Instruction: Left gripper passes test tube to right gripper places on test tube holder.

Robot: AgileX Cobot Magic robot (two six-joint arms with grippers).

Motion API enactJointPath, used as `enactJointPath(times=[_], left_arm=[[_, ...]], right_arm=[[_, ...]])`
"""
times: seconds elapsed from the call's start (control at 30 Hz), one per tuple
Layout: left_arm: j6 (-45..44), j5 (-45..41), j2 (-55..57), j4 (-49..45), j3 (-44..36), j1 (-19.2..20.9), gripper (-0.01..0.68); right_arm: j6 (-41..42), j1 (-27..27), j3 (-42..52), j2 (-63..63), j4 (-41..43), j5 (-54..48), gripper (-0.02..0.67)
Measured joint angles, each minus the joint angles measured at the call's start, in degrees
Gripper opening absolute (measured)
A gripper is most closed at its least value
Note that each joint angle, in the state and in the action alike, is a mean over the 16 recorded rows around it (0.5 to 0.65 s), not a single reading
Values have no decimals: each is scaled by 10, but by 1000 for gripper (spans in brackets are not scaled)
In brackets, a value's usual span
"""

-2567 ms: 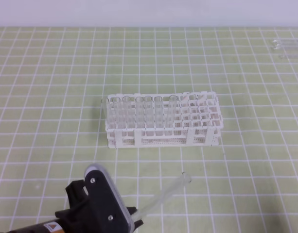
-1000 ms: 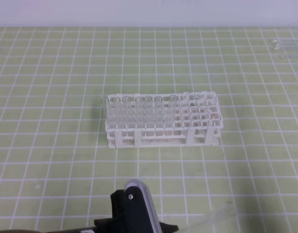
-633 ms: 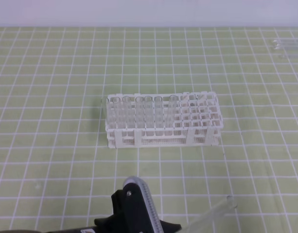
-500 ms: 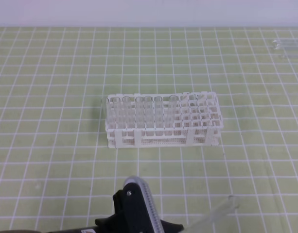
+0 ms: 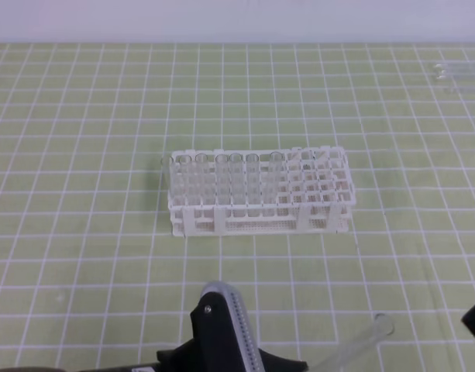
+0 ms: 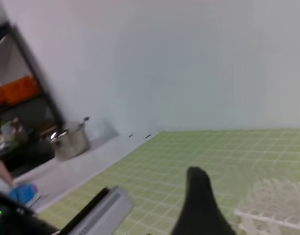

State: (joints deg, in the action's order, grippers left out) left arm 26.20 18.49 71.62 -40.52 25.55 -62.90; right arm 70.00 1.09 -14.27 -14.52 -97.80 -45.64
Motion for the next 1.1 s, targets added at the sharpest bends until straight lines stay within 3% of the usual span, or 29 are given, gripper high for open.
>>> enactJointPath(times=[0.67, 1.1], left_arm=[[0, 162, 110, 1, 10, 0, 3], [-13, 189, 135, 14, 36, 0, 4]], right_arm=[[41, 3, -63, -83, 86, -96, 42], [41, 3, -63, -84, 135, -104, 42]])
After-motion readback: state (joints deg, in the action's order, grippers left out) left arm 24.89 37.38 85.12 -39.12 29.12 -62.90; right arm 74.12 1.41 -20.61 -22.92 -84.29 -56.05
